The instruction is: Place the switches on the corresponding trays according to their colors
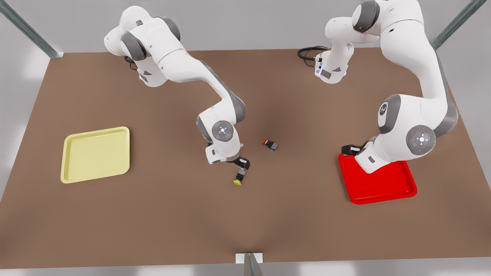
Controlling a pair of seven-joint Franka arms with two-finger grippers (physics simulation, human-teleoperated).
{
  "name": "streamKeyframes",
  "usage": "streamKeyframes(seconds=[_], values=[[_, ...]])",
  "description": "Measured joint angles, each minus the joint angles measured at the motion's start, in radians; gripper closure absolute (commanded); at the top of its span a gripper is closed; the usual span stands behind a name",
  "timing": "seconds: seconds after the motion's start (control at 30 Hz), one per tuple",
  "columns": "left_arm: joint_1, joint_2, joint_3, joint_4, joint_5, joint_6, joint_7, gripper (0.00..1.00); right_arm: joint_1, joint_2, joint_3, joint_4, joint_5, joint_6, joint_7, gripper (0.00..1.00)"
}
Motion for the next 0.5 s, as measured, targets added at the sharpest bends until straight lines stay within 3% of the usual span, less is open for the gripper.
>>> streamKeyframes(seconds=[0.13, 0.27, 0.5], values=[[-0.007, 0.064, -0.107, 0.0, -0.005, 0.1, 0.015, 0.0, 0.007, 0.1, 0.038, 0.029, 0.03, 0.163, 0.076, 0.0], [-0.052, 0.126, -0.198, -0.001, 0.028, 0.158, 0.015, 0.0, 0.022, 0.128, 0.067, 0.03, 0.03, 0.187, 0.073, 0.0], [-0.045, 0.132, -0.202, -0.008, 0.081, 0.164, 0.015, 0.0, -0.008, 0.172, 0.06, 0.021, 0.028, 0.255, 0.068, 0.0]])
